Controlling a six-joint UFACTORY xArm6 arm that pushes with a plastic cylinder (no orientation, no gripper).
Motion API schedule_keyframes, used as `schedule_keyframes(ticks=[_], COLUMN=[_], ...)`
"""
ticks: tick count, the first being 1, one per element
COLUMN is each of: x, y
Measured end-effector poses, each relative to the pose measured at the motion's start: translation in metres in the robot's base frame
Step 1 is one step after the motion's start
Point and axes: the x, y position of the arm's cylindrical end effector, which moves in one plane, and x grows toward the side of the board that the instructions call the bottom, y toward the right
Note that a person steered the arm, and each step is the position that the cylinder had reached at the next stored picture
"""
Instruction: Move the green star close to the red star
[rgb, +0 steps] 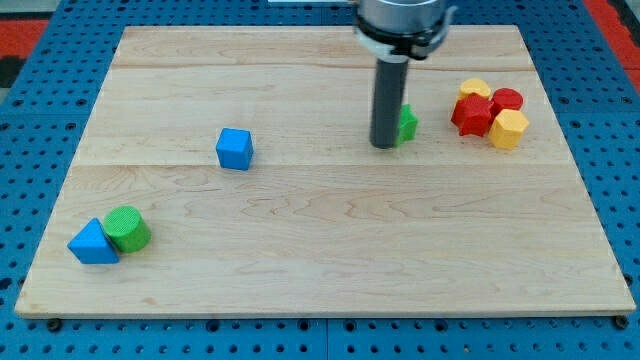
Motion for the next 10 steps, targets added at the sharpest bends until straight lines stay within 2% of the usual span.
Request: schedule_keyframes(ticks=[1, 3, 4, 5, 6, 7, 9, 10], x=[0.020, -0.059, -0.057, -0.092, -0.120, -0.123, -0.119, -0.097], y=[0.024, -0.002, -0.037, -0.065, -0.032, 0.000, -0.009, 0.002])
